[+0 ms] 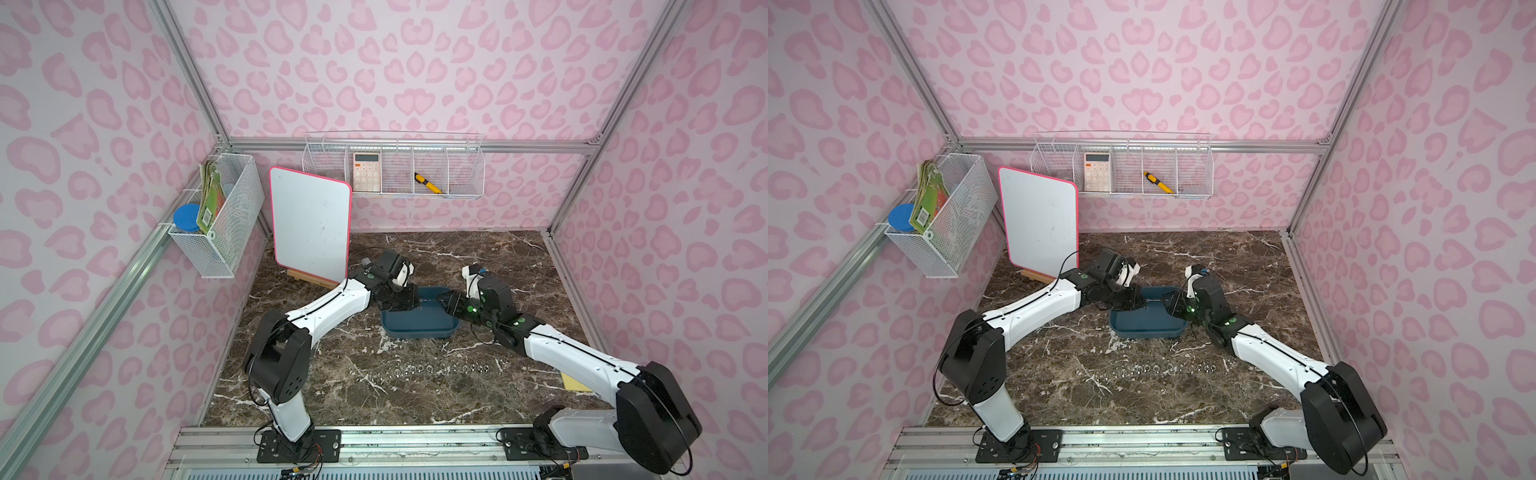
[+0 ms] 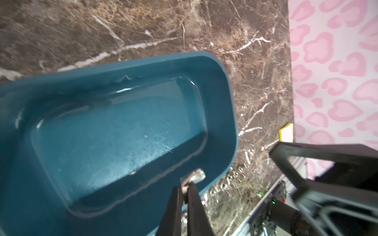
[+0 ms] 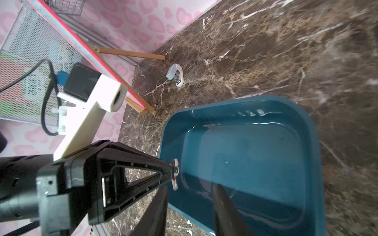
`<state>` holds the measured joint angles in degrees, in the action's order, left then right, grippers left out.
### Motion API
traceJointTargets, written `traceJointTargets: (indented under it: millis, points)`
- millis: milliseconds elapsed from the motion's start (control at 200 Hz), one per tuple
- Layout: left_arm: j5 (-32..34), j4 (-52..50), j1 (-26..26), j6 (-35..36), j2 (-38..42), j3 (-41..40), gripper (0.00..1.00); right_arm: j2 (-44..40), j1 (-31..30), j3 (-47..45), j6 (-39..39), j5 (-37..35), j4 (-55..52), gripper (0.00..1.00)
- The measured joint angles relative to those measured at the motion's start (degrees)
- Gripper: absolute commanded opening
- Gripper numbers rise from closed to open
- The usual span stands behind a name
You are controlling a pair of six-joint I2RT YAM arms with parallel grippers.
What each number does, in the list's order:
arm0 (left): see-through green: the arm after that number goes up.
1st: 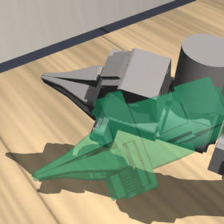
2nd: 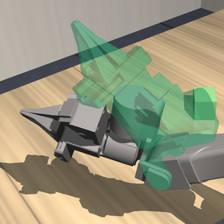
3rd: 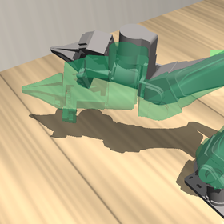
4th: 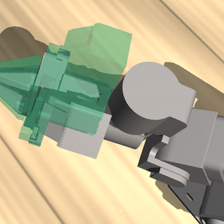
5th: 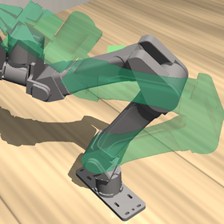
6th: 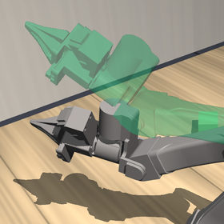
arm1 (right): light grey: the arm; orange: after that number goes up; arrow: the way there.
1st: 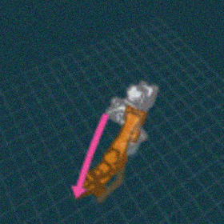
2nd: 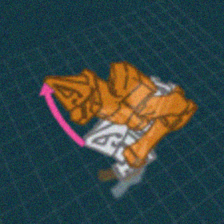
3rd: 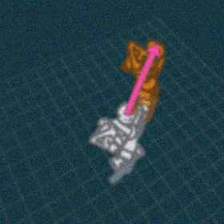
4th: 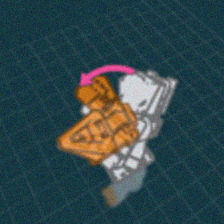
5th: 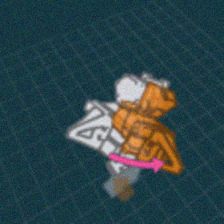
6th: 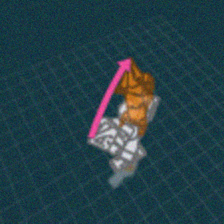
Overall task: Take out the wing nut from the storage box
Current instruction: Pick up the wing nut from the storage box, then place the wing nut at the center of the board.
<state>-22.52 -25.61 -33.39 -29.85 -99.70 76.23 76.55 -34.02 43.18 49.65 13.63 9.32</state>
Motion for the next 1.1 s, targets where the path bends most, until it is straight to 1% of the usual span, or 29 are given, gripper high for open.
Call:
traceJointTargets:
  millis: [155, 325, 640, 835, 935, 975, 985, 1045, 1105]
  points:
    - [-1.6, 0.9, 0.0, -0.5, 1.3, -0.7, 0.06, 4.3, -0.1, 2.9, 0.0, 4.0, 1.2, 0.27]
    - [-2.2, 0.9, -0.1, -1.3, 1.7, -0.8, 0.06, 7.0, -0.4, 5.1, 0.0, 6.8, 1.7, 0.23]
    - [-3.1, 1.3, -0.2, -1.5, 2.6, -1.2, 0.06, 8.6, -0.8, 5.2, 0.3, 8.1, 2.4, 0.19]
    - [-3.7, 1.4, -0.3, -1.5, 2.7, -1.3, 0.06, 9.1, -0.6, 5.6, 0.8, 8.8, 2.5, 0.15]
    - [-3.7, 1.4, -0.3, -1.5, 2.7, -1.3, 0.06, 9.3, -0.7, 5.6, 1.1, 9.3, 2.9, 0.07]
    - [-3.7, 1.3, -0.3, -1.6, 2.6, -1.3, 0.06, 9.3, -0.7, 5.6, 1.1, 9.3, 3.1, 0.02]
    - [-3.7, 1.3, -0.2, -1.7, 2.6, -1.3, 0.07, 9.3, -0.7, 5.6, 1.1, 9.4, 3.2, 0.00]
    - [-3.7, 1.3, -0.1, -1.7, 2.6, -1.2, 0.10, 9.3, -0.8, 5.6, 1.2, 9.4, 3.5, 0.00]
    - [-3.7, 1.3, -0.2, -1.7, 2.6, -1.2, 0.15, 9.2, -0.8, 5.6, 1.2, 9.3, 3.5, 0.00]
